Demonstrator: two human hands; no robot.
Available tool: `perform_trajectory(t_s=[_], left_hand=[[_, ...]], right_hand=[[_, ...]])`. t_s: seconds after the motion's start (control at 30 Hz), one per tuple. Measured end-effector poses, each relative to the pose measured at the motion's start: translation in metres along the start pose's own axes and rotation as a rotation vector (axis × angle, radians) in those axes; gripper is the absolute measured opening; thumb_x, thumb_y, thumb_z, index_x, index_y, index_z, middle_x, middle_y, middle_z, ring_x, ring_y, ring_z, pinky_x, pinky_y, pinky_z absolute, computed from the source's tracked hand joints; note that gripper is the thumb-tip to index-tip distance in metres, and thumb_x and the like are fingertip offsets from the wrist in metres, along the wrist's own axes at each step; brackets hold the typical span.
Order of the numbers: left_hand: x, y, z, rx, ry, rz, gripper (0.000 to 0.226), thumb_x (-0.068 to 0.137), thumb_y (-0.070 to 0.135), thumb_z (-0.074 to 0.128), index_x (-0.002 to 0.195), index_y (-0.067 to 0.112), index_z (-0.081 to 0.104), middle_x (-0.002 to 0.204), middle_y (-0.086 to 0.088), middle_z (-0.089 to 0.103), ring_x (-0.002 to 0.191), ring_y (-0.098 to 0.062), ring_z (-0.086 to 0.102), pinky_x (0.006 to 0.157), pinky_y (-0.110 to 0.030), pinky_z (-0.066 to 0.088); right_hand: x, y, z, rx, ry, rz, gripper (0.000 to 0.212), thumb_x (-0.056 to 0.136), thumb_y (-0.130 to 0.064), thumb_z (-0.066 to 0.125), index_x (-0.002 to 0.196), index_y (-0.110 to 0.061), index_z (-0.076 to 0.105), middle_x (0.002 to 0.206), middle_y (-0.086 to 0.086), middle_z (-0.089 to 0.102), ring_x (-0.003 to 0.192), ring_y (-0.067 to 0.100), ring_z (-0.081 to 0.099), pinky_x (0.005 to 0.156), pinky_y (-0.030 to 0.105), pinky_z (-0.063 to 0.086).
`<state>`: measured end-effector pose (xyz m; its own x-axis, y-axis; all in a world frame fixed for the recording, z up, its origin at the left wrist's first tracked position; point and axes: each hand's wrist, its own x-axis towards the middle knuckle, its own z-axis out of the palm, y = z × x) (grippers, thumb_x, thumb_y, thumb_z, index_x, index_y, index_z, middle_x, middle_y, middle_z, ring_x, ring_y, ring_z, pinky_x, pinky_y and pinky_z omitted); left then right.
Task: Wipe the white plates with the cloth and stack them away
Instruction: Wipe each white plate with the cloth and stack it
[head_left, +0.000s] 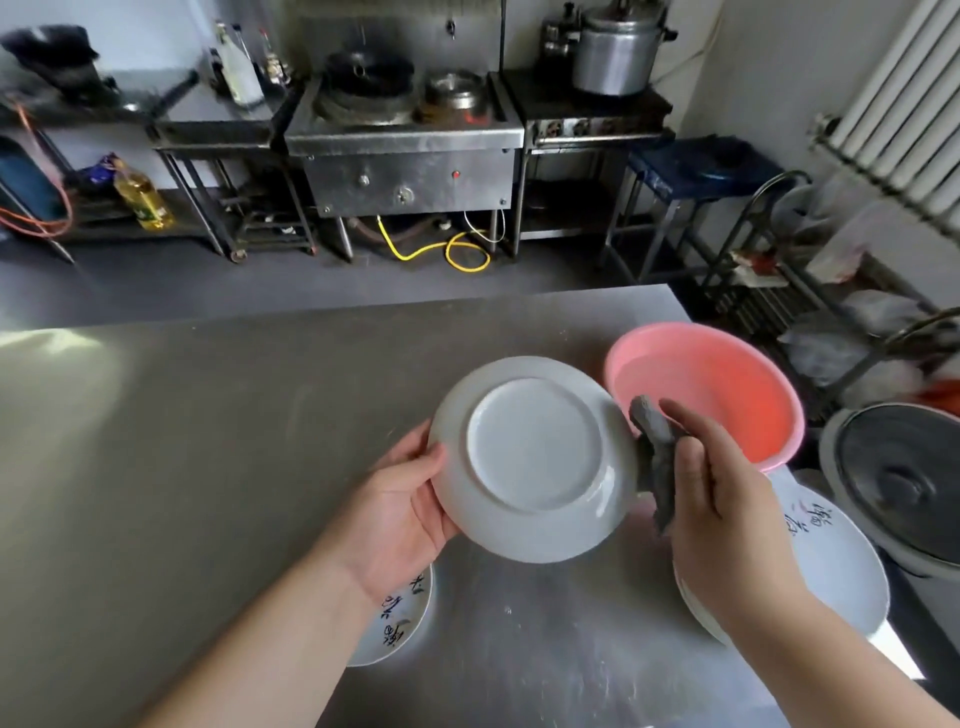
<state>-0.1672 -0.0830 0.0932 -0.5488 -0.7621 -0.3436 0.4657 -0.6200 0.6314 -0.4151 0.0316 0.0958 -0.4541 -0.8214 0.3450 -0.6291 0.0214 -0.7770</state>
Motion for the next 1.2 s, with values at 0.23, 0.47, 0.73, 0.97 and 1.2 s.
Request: perform_trajectory(t_s=[0.23,0.47,0.73,0.97,1.2], left_hand=[[-0.018,0.015,0.030,0.053,-0.187,0.080,0.045,0.094,0.008,0.059,0.139,0.013,0.058,0.126,-0.015,0.071,0.098,-0.026,0.074,0.072,-0.041,0.064],[-0.030,0.024,0.039,0.072,-0.210,0.158,0.052,0.089,0.008,0.056,0.140,0.012,0.057,0.123,-0.018,0.070,0.093,-0.027,0.073,0.076,-0.040,0.061],[-0.037,0.047,0.041,0.030,-0.175,0.252,0.047,0.095,0.009,0.050,0.142,0.013,0.055,0.140,-0.019,0.066,0.114,-0.031,0.072,0.081,-0.046,0.064],[-0.042,0.039,0.044,0.111,-0.183,0.225,0.042,0.090,0.003,0.059,0.130,0.016,0.065,0.122,-0.017,0.072,0.101,-0.027,0.073,0.078,-0.038,0.062],[-0.049,0.053,0.048,0.205,-0.238,0.279,0.049,0.092,0.014,0.056,0.142,0.013,0.055,0.135,-0.018,0.068,0.115,-0.031,0.070,0.087,-0.048,0.062]], right_hand=[[-0.010,-0.067,0.021,-0.239,-0.242,-0.518,0.051,0.112,-0.035,0.035,0.157,-0.012,0.046,0.165,0.004,0.040,0.155,0.024,0.035,0.124,0.039,0.032],[0.027,-0.098,0.034,-0.524,-0.304,-0.578,0.078,0.105,-0.061,0.033,0.164,-0.011,0.028,0.174,0.009,0.014,0.162,0.031,0.005,0.129,0.052,0.015],[-0.012,-0.089,0.028,-0.558,-0.306,-0.513,0.095,0.102,-0.071,0.021,0.161,0.003,0.021,0.172,0.023,0.008,0.160,0.042,-0.001,0.125,0.063,0.023],[0.016,-0.118,0.042,-0.418,-0.391,-0.705,0.094,0.101,-0.070,0.016,0.162,0.001,0.022,0.172,0.022,0.007,0.161,0.039,0.000,0.126,0.061,0.017],[0.080,-0.136,0.027,-0.352,-0.259,-0.621,0.083,0.104,-0.060,0.017,0.160,0.000,0.030,0.170,0.019,0.022,0.160,0.034,0.015,0.127,0.054,0.020]])
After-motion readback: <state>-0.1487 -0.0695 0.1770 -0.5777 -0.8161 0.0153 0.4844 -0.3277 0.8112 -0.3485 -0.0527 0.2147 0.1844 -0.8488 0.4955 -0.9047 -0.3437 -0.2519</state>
